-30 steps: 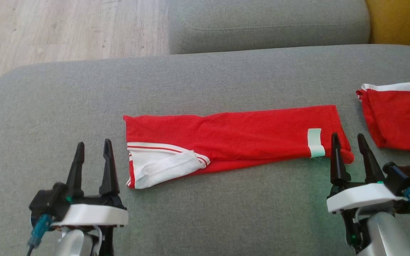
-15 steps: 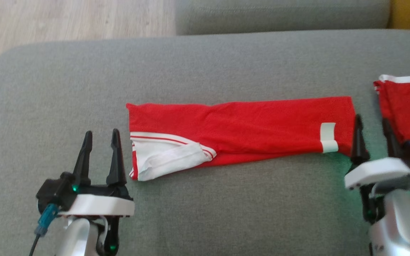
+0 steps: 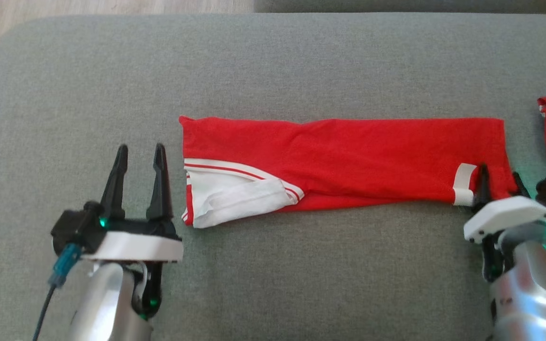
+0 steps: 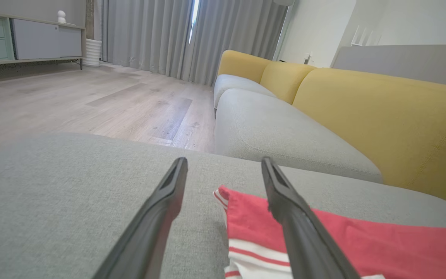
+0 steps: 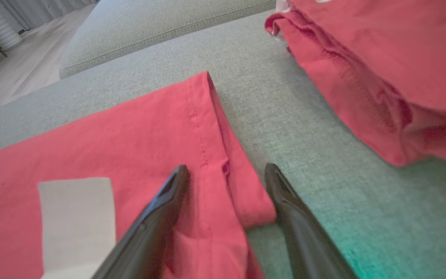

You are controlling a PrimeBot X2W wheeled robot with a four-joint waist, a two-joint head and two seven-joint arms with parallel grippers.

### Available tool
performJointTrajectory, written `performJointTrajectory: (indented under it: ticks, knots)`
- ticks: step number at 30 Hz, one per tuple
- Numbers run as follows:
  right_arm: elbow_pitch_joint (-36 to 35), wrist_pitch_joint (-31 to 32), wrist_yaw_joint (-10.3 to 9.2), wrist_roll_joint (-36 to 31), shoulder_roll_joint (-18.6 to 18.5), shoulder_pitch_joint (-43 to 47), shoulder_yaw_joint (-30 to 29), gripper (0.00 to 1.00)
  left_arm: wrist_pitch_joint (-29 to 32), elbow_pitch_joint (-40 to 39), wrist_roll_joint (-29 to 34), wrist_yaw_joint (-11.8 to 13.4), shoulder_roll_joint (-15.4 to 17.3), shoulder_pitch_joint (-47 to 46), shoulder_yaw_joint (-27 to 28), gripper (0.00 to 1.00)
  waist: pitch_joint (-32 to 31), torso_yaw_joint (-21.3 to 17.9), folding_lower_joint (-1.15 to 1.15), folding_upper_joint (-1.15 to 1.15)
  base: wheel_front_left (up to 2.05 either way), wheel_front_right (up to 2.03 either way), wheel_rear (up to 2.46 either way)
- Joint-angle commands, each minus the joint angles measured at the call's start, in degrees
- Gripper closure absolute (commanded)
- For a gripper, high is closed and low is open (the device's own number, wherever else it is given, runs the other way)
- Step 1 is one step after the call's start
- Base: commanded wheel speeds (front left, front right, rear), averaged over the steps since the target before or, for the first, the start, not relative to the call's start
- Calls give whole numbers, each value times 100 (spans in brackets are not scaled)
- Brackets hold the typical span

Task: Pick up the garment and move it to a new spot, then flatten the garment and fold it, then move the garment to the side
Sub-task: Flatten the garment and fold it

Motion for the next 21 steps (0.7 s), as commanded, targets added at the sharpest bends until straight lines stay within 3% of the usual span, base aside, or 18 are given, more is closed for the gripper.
performJointTrajectory:
  ticks: [1,2,3,4,11,21]
  knots:
    - [79,17,-5,60,13,-157,211,0,-29,-161,45,-29,28,-232,158,0,4,3,0,0,0,0,0]
    - [204,-1,-5,127,13,-211,301,0,-29,-157,49,-30,27,-253,163,0,0,-1,0,0,0,0,0]
    - [288,-63,-5,171,13,-258,382,77,-29,-157,51,-30,26,-263,174,0,-3,-13,0,0,0,0,0]
    - [357,-127,-5,198,13,-301,453,100,-29,-158,51,-31,26,-265,190,0,-12,-33,0,0,0,0,0]
    - [407,-458,-5,140,-36,-470,371,100,-29,-115,36,-33,26,-189,159,0,-219,-245,0,0,0,0,0]
    - [-97,-474,-5,-74,-660,-330,-411,100,-29,-73,-207,-33,18,-68,65,0,-514,-356,0,0,0,0,0]
